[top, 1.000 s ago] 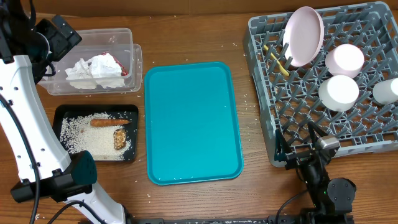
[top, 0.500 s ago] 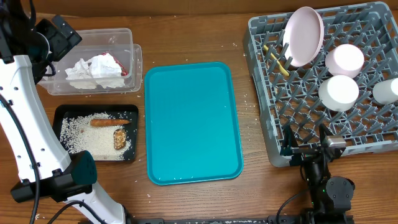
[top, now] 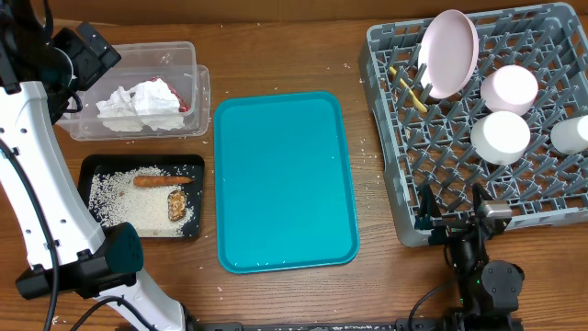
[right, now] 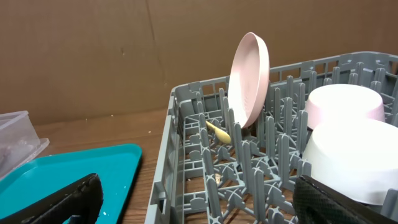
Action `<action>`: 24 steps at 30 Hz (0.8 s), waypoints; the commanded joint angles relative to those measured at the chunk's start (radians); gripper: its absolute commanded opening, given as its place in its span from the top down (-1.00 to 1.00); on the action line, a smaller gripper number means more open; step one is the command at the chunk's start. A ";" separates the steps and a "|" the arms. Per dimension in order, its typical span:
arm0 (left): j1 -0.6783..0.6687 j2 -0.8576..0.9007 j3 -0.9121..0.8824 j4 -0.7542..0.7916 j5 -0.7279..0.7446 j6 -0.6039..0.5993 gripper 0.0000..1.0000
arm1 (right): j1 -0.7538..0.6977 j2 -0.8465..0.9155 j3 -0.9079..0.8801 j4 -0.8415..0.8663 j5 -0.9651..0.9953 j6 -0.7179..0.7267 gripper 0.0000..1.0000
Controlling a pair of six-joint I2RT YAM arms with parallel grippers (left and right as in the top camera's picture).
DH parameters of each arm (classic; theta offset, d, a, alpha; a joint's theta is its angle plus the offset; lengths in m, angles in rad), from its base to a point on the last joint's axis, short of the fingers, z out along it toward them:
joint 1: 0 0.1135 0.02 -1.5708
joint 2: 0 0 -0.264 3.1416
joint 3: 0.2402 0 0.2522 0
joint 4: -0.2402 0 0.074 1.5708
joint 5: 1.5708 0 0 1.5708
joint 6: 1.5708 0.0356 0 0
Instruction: Sort waste into correct bins and load items into the dishwasher
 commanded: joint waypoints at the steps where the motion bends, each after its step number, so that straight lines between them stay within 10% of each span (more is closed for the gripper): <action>1: -0.007 0.003 0.002 0.000 -0.013 -0.013 -0.99 | -0.003 -0.010 -0.011 0.008 0.010 0.000 -1.00; 24: -0.076 -0.015 -0.029 -0.002 0.050 0.134 -1.00 | -0.003 -0.010 -0.011 0.008 0.010 0.000 -1.00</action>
